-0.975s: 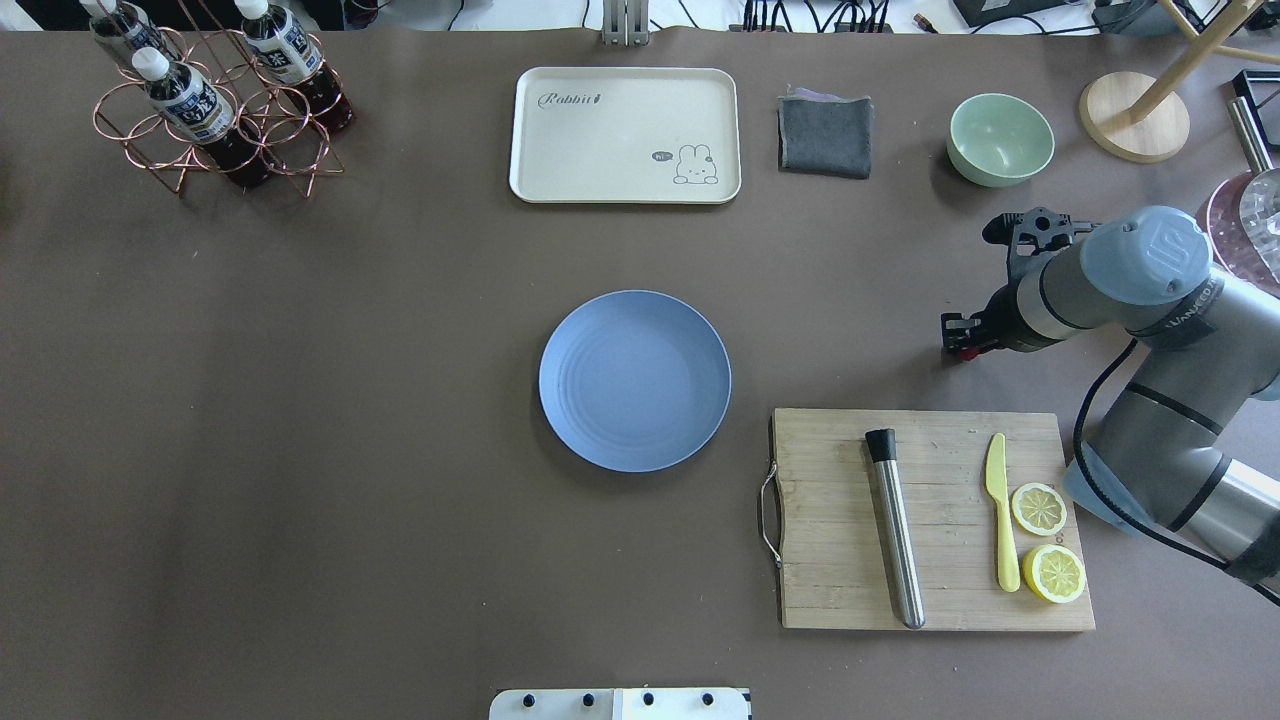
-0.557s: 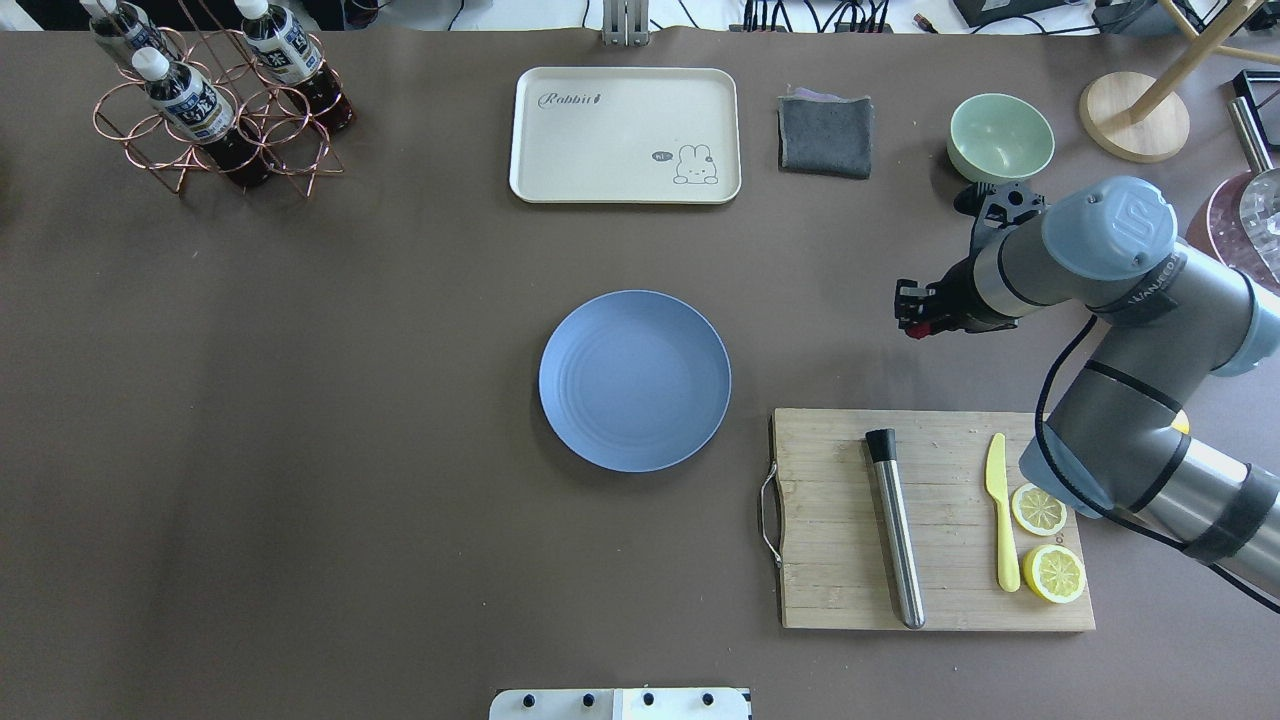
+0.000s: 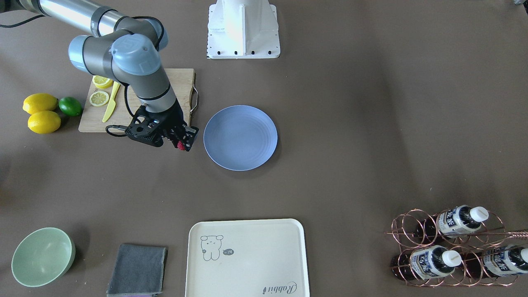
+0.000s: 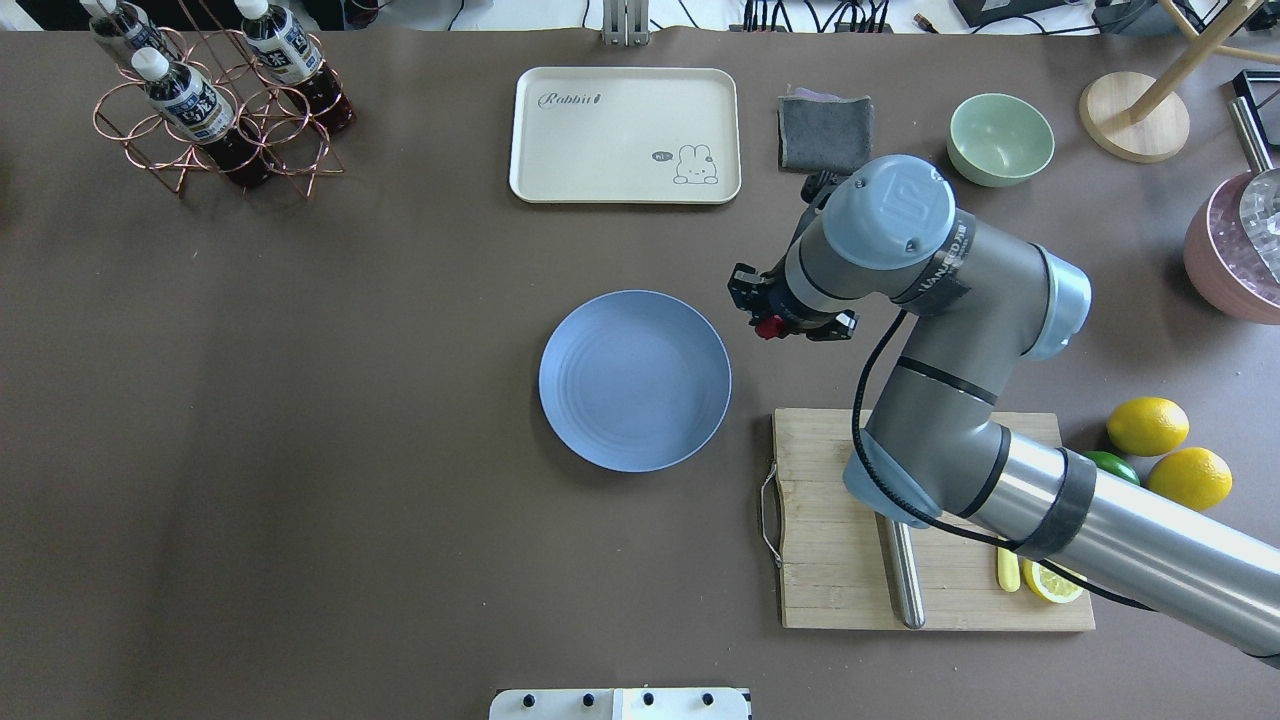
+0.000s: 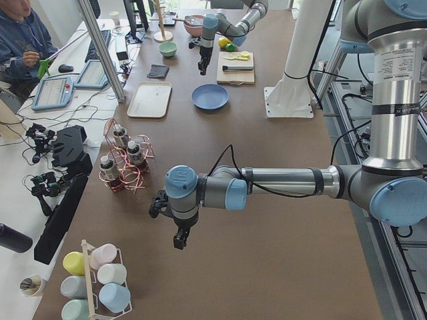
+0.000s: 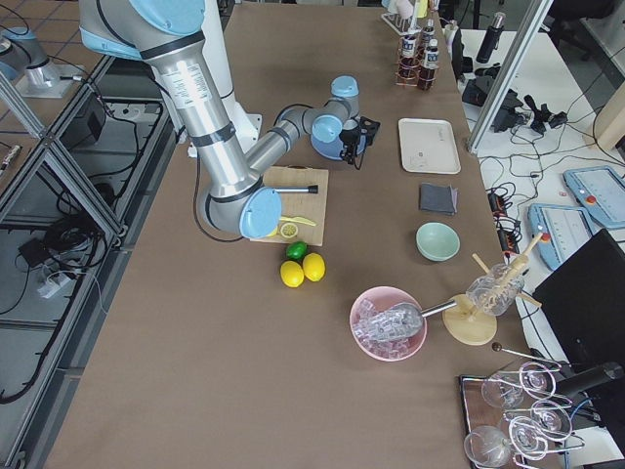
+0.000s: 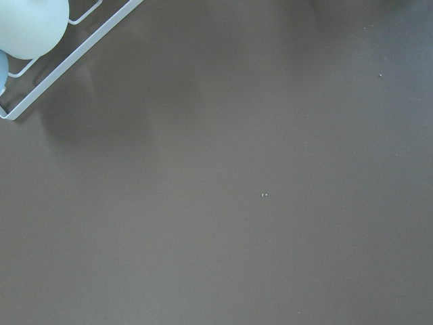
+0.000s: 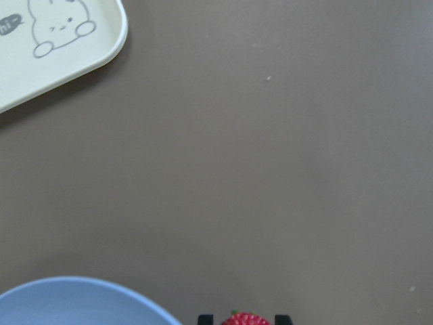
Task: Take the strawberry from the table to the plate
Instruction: 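Carry the strawberry with the right gripper over the blue plate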
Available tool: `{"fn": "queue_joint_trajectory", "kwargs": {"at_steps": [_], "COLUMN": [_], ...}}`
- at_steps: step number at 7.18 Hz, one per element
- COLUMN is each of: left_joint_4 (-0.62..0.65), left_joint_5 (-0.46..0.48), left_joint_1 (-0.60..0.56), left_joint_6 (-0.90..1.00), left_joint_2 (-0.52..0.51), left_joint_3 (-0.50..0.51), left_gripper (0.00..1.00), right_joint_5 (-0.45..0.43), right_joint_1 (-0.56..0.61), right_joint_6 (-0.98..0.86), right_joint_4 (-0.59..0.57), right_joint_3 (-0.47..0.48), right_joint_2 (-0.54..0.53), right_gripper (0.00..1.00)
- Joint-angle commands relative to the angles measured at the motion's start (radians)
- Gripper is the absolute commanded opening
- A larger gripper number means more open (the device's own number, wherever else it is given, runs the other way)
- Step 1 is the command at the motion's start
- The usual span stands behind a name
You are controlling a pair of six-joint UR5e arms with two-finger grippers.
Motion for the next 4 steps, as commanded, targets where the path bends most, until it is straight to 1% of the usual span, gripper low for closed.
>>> {"fn": "queue_joint_trajectory", "kwargs": {"at_steps": [1,3,4], "left_joint_4": [0.002,0.002,0.002], "left_joint_5": [0.000,0.000,0.000], "left_joint_1": [0.000,0.000,0.000], "left_joint_6": [0.000,0.000,0.000], "left_joint_2": [0.000,0.000,0.000], "left_joint_3": [-0.005,-0.006,-0.006], "left_gripper": [0.99,0.99,0.99], "right_joint_5": [-0.107,-0.155,-0.192], "right_joint_1": [-0.090,-0.141,-0.155], "right_joint_6": [0.084,0.158,0.159], "right_joint_4": [-0.039,-0.055,-0.049], "right_joint_3": [-0.060,-0.169,-0.172], "right_joint_2": [0.127,0.217,0.216], "right_gripper": [0.00,0.00,0.00]}}
